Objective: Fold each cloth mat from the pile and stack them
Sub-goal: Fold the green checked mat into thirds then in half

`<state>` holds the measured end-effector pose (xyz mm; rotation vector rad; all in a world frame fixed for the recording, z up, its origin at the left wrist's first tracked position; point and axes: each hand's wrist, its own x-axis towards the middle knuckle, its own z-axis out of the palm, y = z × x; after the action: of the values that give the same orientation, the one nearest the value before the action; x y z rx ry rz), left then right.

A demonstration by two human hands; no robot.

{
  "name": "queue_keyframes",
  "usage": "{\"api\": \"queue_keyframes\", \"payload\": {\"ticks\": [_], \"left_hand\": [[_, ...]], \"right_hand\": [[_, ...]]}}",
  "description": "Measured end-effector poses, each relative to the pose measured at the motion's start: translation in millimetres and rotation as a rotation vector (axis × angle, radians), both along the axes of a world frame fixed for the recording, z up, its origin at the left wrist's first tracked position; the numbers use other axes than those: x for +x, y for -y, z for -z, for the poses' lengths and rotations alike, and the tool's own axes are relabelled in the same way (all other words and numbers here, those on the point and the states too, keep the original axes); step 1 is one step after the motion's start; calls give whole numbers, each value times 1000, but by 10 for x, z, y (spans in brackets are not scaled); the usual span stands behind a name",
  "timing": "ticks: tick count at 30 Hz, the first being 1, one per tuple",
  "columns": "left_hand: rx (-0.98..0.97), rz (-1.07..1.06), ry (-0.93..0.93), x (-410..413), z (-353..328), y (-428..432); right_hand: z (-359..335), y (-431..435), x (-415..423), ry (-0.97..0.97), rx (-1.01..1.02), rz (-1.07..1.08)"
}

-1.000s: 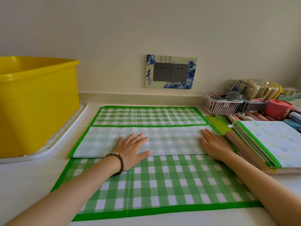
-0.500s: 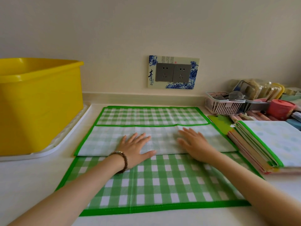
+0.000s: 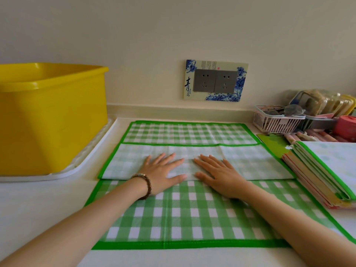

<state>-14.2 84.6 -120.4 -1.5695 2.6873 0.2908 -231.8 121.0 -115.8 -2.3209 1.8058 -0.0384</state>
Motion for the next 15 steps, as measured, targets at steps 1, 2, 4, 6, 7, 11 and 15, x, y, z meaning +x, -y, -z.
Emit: {"api": "queue_keyframes", "payload": {"ticks": [1,2,4,6,7,11,15], "left_hand": [[10,-7,-4,80,-3,9],[15,-13,-14,170,-1,18],[17,-29,-36,371,4,35],[12,-56,-44,564,12,47],[6,-71,-44,648,13,51],[47,-91,-65,825,-25,38],[92,-79,-128,789,-115,32]], "right_hand": [[5,1,-6,1,-1,-2],[10,3,-12,0,-2,-3],[18,5,-18,-1,-3,-5],[23,5,-20,-5,-4,-5],[23,5,-20,-7,-4,-5],[11,3,-13,-13,6,-3],[6,5,-8,-21,10,0]]}}
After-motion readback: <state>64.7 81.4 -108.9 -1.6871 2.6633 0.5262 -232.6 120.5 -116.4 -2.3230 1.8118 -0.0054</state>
